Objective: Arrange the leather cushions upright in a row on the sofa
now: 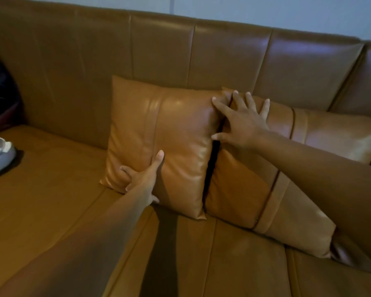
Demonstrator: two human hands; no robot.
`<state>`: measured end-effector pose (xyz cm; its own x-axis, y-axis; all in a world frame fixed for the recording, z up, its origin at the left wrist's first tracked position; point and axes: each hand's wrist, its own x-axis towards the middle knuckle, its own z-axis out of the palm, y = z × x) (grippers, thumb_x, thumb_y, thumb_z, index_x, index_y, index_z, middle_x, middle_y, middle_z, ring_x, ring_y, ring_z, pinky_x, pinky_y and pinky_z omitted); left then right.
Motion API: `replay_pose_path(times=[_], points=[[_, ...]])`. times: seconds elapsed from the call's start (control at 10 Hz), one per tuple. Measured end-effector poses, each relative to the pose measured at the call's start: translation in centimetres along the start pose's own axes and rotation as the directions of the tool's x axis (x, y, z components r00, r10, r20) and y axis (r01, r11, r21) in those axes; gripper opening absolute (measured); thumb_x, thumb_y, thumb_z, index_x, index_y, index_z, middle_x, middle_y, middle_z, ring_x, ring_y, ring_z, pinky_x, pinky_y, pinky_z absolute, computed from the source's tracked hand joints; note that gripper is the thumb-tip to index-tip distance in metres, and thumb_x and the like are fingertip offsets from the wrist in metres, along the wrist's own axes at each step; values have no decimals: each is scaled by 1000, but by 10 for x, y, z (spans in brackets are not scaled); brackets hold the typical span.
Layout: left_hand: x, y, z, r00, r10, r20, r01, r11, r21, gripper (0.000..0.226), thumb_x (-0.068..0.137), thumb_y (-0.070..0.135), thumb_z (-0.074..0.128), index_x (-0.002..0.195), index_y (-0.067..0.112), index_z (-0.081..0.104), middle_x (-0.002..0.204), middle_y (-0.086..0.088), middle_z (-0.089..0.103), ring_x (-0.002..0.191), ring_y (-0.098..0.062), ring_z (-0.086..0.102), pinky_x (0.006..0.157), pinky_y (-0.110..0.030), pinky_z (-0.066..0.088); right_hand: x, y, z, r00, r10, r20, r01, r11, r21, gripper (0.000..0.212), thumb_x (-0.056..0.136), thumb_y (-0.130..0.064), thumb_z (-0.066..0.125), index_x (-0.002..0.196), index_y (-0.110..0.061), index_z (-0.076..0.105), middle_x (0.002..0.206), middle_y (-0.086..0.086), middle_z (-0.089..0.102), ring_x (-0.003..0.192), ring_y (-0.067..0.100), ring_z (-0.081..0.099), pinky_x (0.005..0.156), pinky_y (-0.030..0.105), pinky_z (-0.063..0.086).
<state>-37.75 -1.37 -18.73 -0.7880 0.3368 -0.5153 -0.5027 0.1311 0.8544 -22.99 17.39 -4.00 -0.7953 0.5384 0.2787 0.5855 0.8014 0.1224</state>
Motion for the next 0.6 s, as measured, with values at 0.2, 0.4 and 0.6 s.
replay_pose_path(times=[0.2,0.4,0.6], points=[[0,3,0,1000,5,-31,-4,999,33,169,26,78,85,152,48,-23,170,-7,-10,151,-51,8,92,-84,37,-14,12,-4,998,-53,41,54,998,-20,90,90,-69,54,161,-48,4,174,8,-6,157,38,-12,117,73,-6],[-37,20,19,994,107,-7,-97,926,365,160,50,68,89,155,33,-26,168,-15,-20,152,-51,5,104,-73,38,-63,34,-6,999,0,40,3,997,-81,86,92,-68,50,162,-45,6,173,9,-13,157,38,-12,121,68,-2],[-104,44,45,821,450,353,-539,405,738,148,56,72,83,155,41,-22,165,-15,-29,151,-53,-9,117,-66,22,-149,71,-23,950,305,67,-305,952,-16,96,89,-69,55,162,-40,-1,172,13,-8,157,42,-4,122,64,9]])
